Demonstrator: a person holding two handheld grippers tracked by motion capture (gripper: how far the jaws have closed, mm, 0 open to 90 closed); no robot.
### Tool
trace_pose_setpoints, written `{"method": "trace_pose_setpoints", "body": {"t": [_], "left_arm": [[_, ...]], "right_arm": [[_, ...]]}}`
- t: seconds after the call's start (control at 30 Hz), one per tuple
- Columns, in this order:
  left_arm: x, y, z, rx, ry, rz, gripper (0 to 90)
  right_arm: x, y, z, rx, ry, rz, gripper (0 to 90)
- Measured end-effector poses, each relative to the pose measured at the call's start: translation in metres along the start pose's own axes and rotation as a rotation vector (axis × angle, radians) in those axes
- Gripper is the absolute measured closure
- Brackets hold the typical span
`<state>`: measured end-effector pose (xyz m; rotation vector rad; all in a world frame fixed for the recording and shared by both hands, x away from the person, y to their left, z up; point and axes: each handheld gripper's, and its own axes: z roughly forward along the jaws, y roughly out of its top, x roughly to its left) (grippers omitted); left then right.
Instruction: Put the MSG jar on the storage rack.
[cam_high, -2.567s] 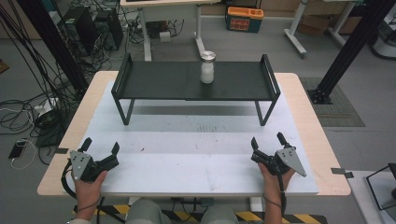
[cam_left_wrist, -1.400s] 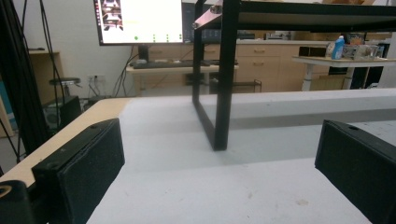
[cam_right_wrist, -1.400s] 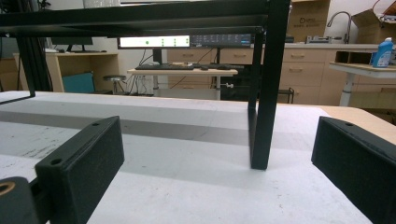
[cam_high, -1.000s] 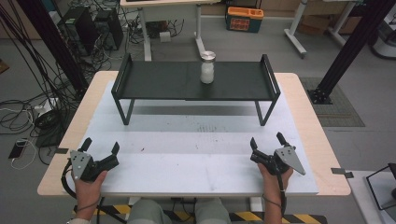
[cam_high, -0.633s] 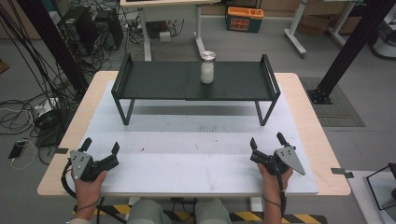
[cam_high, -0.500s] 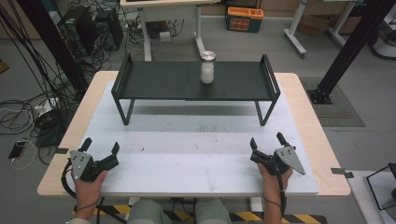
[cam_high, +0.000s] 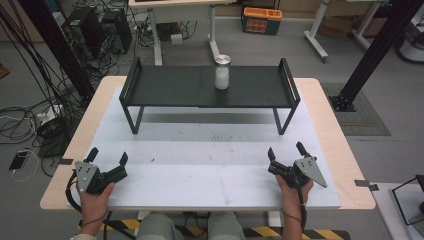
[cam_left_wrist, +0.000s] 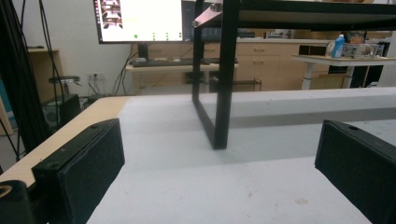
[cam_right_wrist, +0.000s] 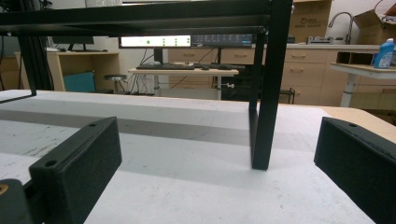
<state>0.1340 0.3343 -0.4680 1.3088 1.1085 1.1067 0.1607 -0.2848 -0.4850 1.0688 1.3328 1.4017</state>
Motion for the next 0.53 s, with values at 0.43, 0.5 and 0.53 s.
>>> {"method": "trace_pose_setpoints", "body": {"t": [0.43, 0.5, 0.53], "left_arm": [[-0.0007, 0.0003, 0.0, 0.002, 0.003, 0.0, 1.7], [-0.0005, 0.0002, 0.0, 0.001, 0.003, 0.0, 1.7], [-0.0005, 0.0, -0.0001, 0.0, 0.003, 0.0, 1.7]], "right_arm": [[-0.0008, 0.0001, 0.0001, 0.001, 0.005, 0.001, 0.8], [-0.0008, 0.0, -0.0001, 0.0, 0.004, 0.002, 0.7], [-0.0009, -0.0001, -0.0001, -0.001, 0.005, 0.001, 0.7]]}}
